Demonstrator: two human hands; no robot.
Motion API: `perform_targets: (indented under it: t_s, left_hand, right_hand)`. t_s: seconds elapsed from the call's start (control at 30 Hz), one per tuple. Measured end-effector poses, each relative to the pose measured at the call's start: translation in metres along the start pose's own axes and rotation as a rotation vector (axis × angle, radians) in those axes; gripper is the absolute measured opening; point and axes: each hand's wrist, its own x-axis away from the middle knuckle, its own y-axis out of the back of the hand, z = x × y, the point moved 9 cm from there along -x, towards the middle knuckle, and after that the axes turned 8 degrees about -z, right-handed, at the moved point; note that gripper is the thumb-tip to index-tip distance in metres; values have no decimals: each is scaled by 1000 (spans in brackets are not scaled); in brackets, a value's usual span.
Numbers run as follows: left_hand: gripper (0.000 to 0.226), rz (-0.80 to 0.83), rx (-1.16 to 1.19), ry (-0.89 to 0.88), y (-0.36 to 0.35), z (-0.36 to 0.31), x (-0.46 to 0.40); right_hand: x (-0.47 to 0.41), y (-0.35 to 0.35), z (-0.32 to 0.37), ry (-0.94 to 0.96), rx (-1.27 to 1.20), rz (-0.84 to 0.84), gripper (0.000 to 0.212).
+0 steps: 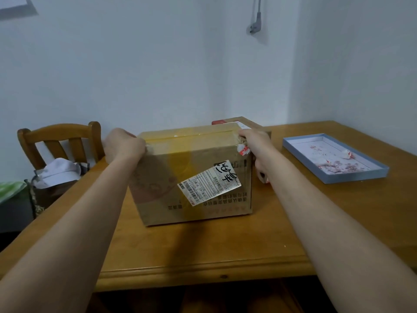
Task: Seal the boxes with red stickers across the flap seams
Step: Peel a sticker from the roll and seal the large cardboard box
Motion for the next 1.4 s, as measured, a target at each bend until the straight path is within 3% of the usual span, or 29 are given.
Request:
perform_targets:
  t_s: [0.2, 0.43, 0.7, 0.8, 0.97, 1.13, 1.4]
  left_hand:
    - [17, -166, -186, -304, 8, -45, 16]
    - [17, 37, 243, -643, -25, -135, 79]
    - [16, 221, 490, -909, -87, -214, 196]
    - [21, 370, 485, -875, -127, -219, 231]
    - [32, 528, 370, -663, -198, -187, 263]
    - [44, 515, 277, -579, -239, -149, 275]
    - [57, 472, 259, -457, -255, -115, 279]
  right_hand:
    - [-1, 7, 4, 56, -9, -39, 24]
    - [-14, 43, 7, 125, -2, -179, 18]
    - [-41, 121, -23, 130, 110, -294, 33]
    - [-49, 149, -39, 112, 150, -315, 27]
    - [-61, 179, -72, 58, 210, -299, 26]
    - [-69, 178, -103, 41, 242, -243, 27]
    - [-80, 158, -114, 182, 345, -201, 37]
